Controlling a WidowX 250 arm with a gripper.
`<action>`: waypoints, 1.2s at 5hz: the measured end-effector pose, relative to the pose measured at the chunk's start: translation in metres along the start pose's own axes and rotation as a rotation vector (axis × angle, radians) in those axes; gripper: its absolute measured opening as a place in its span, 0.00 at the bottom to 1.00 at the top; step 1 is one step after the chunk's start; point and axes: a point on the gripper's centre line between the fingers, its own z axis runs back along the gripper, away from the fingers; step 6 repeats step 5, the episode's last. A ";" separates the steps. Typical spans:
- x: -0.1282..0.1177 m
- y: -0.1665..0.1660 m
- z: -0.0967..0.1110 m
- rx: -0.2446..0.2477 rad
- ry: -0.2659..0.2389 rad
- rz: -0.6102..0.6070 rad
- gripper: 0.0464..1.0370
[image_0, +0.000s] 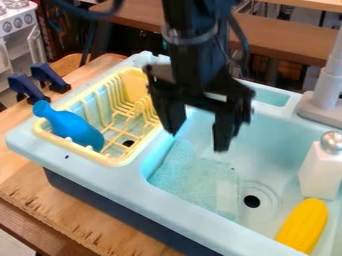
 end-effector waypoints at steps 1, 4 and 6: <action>0.001 -0.004 0.009 -0.036 0.028 -0.056 0.96; 0.001 -0.004 0.009 -0.038 0.031 -0.062 0.96; 0.001 -0.004 0.009 -0.038 0.031 -0.062 0.96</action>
